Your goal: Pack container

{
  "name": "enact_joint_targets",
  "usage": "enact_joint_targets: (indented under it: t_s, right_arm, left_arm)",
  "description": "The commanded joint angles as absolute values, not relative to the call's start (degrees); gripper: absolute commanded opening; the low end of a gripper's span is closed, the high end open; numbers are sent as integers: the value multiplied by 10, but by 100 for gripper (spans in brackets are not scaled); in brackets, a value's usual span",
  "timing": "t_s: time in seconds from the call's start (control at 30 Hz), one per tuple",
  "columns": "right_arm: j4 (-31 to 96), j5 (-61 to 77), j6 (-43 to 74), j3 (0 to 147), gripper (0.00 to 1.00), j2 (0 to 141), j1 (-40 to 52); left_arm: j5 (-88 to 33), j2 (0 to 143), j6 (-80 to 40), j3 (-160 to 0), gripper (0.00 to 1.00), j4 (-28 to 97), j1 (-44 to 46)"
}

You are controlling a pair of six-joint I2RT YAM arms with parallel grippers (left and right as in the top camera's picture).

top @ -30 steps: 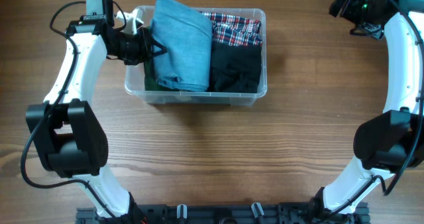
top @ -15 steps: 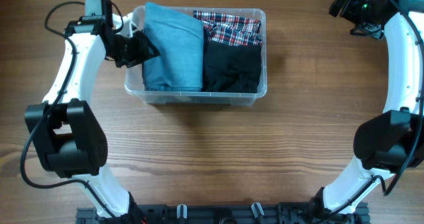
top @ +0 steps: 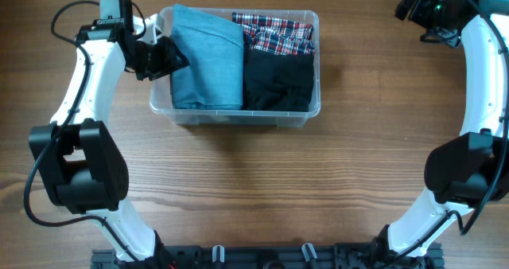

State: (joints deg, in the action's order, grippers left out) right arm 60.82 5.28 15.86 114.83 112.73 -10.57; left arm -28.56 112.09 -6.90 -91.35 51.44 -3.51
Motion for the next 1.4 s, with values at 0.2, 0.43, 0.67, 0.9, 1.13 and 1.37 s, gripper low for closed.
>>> enact_joint_targets:
  t_s: [0.2,0.43,0.67,0.9,1.13,1.37]
  right_arm:
    - [607,47,167,1146,100,1130,-103]
    - [607,47,167,1146,100,1130,-103]
    - [607,47,167,1146,100,1130,-103]
    - [607,47,167,1146,100,1130,-103]
    - [607,47,167,1146,100,1130,-103]
    - [607,47,167,1146,100,1130,-103]
  left_arm:
    - [-315,1051,-64,-934,45,509,-39]
    - [-313,1001,-64,-934,45,508,-28]
    - [-275,958,-64,-934,43,508,-6]
    - [-175,957,-64,-934,35,496,62]
    - [19,963,-64,-934,6,439,152]
    - [67,1013,-64,-934,4,399,183]
